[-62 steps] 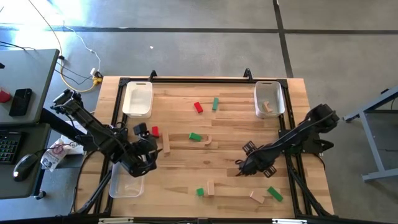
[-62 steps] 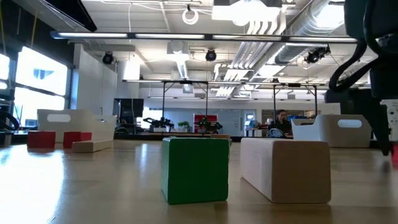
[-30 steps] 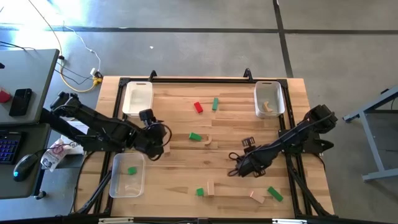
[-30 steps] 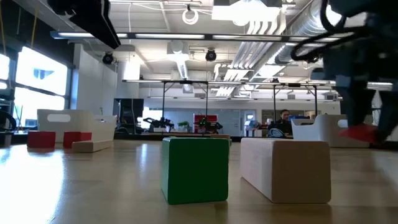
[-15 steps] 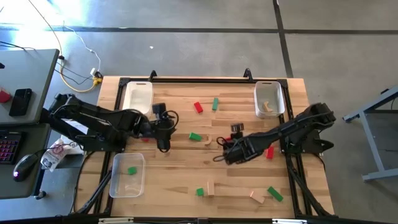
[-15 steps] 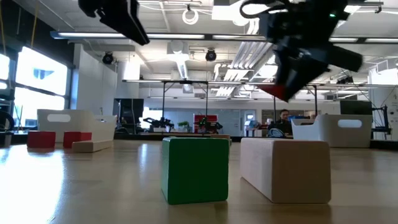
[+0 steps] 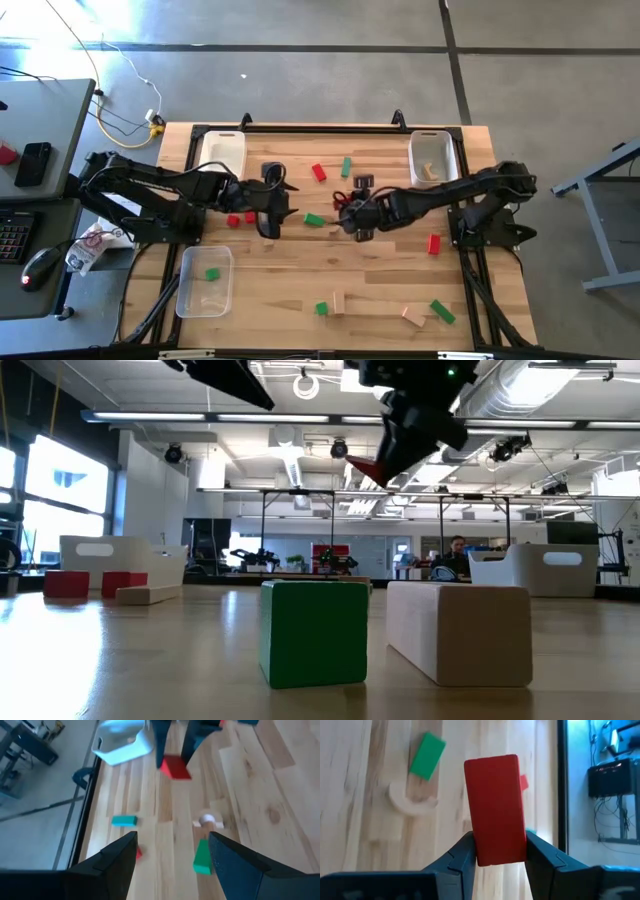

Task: Sort & place blocks by color
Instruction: Put the red block into the white bin, then put the light brown block into the gray bin

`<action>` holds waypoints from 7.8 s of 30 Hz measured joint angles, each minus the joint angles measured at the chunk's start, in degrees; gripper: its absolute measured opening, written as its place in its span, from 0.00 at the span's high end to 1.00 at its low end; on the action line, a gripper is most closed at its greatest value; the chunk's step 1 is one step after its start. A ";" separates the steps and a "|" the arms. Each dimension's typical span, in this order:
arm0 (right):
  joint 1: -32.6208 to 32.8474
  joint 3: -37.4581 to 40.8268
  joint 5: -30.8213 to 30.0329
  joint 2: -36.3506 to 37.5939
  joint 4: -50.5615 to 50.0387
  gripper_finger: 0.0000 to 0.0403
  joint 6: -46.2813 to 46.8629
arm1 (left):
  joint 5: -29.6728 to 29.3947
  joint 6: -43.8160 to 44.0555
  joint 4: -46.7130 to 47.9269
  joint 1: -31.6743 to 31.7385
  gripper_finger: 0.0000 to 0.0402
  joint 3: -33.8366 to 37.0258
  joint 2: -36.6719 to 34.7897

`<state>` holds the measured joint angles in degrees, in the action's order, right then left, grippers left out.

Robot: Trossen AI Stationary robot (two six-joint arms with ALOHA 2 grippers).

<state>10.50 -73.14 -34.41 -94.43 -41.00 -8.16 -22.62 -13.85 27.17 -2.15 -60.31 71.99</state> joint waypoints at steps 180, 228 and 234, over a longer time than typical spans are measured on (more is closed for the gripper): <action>-29.97 0.01 57.25 0.02 1.74 0.42 -19.81 | 6.81 22.85 27.90 57.63 0.51 0.00 15.28; -16.74 0.00 57.06 -16.58 12.37 0.42 -35.68 | 14.84 32.08 25.03 26.66 0.46 1.95 5.31; -16.75 -0.01 56.63 -18.92 12.61 0.42 -35.44 | 14.72 32.30 24.88 25.07 0.46 2.43 5.31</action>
<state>-6.25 -73.14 22.22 -113.36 -28.39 -43.59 -7.90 18.46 52.05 22.92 -57.89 77.30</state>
